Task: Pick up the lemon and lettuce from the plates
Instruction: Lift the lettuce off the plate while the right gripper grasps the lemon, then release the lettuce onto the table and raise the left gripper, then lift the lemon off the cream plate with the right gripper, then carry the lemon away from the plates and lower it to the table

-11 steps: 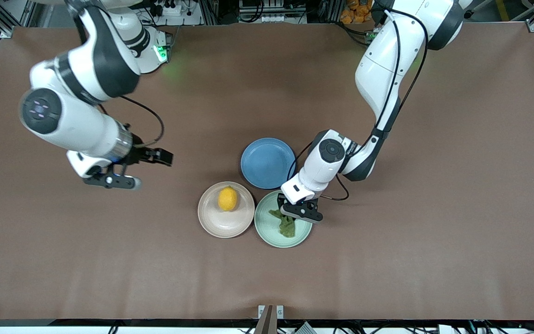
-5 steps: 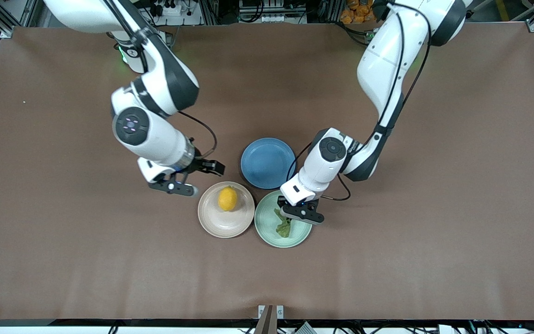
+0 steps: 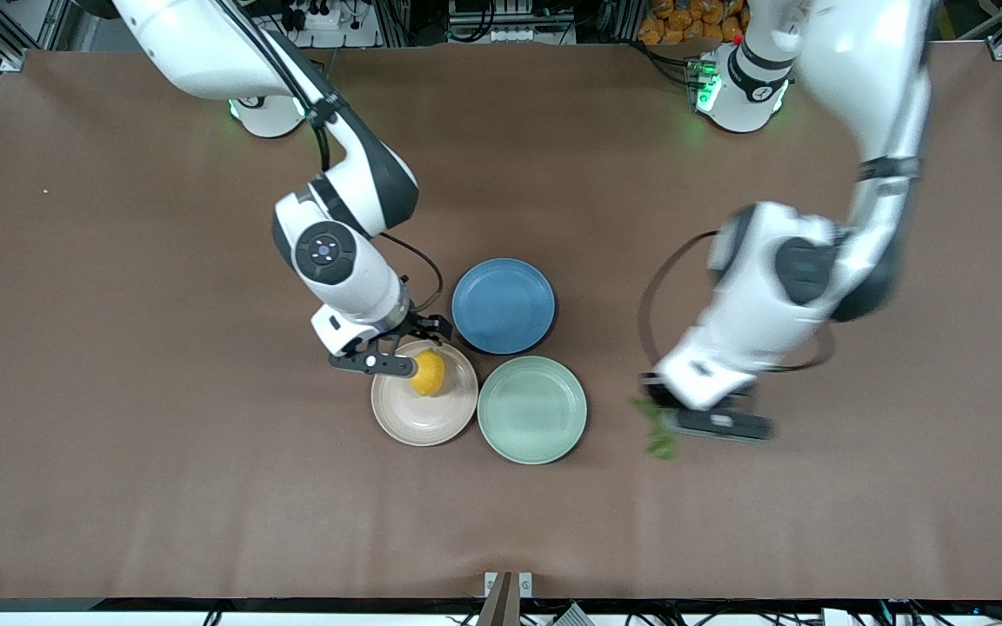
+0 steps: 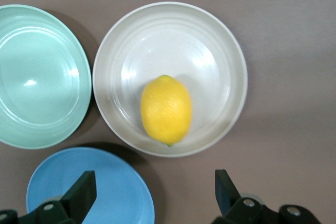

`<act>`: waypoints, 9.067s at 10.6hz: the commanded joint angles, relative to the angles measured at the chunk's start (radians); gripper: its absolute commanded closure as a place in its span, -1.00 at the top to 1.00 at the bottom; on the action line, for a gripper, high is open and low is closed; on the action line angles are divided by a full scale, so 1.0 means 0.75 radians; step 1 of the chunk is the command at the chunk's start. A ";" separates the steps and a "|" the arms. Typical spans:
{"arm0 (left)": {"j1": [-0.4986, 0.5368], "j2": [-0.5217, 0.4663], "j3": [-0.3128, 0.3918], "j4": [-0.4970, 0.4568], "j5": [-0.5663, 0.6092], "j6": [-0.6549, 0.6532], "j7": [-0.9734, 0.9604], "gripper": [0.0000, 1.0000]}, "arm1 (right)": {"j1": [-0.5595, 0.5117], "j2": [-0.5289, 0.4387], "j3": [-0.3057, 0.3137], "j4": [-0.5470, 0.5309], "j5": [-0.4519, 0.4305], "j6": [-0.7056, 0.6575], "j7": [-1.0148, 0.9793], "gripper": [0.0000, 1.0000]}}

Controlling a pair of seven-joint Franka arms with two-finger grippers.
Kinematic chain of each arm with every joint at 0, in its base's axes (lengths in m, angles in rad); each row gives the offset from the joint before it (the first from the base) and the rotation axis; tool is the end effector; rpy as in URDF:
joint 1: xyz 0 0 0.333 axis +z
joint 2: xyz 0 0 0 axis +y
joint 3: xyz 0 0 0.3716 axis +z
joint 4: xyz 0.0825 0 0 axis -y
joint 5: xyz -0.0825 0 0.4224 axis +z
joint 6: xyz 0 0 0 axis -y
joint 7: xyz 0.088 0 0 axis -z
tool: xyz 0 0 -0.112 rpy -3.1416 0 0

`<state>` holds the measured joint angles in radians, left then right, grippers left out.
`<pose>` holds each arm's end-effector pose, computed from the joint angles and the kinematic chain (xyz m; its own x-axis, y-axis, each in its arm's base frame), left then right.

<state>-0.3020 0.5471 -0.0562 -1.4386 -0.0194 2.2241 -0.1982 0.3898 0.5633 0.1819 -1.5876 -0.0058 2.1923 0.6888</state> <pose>0.7479 -0.2709 0.4252 0.9670 -0.1241 0.2224 -0.1477 -0.9847 0.0926 0.6500 0.3924 0.3380 0.9896 -0.1423 -0.0205 -0.1436 -0.9844 -0.1019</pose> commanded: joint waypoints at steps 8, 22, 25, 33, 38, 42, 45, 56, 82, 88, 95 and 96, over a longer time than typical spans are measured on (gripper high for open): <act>0.247 0.234 -0.005 -0.094 0.032 -0.069 0.238 0.50 | 0.047 0.220 -0.073 0.028 -0.105 0.312 0.020 1.00; 0.331 -0.257 -0.003 -0.103 0.028 -0.349 0.162 1.00 | 0.088 0.323 -0.114 0.028 -0.115 0.417 0.025 1.00; 0.331 -0.379 -0.003 -0.096 0.034 -0.480 0.160 1.00 | 0.090 0.337 -0.114 0.028 -0.113 0.450 0.025 1.00; 0.331 -0.539 -0.005 -0.088 0.018 -0.681 -0.002 1.00 | 0.088 0.351 -0.114 0.031 -0.109 0.464 0.025 0.29; 0.331 -0.529 -0.005 -0.092 0.022 -0.681 -0.006 1.00 | 0.063 0.329 -0.114 0.051 -0.088 0.433 0.012 0.09; 0.329 -0.529 -0.005 -0.092 0.032 -0.681 -0.032 1.00 | 0.006 0.278 -0.108 0.108 -0.086 0.237 -0.016 0.08; 0.339 -0.566 0.001 -0.090 0.036 -0.683 -0.024 1.00 | -0.065 0.190 -0.099 0.108 -0.072 0.109 -0.147 0.08; 0.378 -0.717 -0.017 -0.242 0.036 -0.713 -0.024 1.00 | -0.474 -0.137 -0.116 -0.008 0.028 -0.350 -0.885 0.08; 0.397 -0.721 -0.017 -0.191 0.095 -0.756 -0.010 1.00 | -0.653 -0.121 -0.234 -0.673 -0.056 0.499 -1.078 1.00; 0.386 -0.719 -0.019 -0.123 0.097 -0.816 -0.008 1.00 | -0.638 -0.135 -0.236 -0.640 -0.047 0.466 -1.068 1.00; 0.382 -0.713 -0.021 -0.115 0.097 -0.820 0.006 1.00 | -0.591 -0.223 -0.243 -0.344 -0.039 -0.061 -1.045 1.00; 0.382 -0.713 -0.021 -0.115 0.097 -0.820 0.006 1.00 | -0.579 -0.246 -0.269 -0.328 -0.039 -0.114 -1.049 1.00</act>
<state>-0.0120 0.0119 -0.0671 -1.5393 0.0284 1.6287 -0.1970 -0.0645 0.4215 0.0025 -1.8513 -0.0393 2.1768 -0.1051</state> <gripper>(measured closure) 0.000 0.000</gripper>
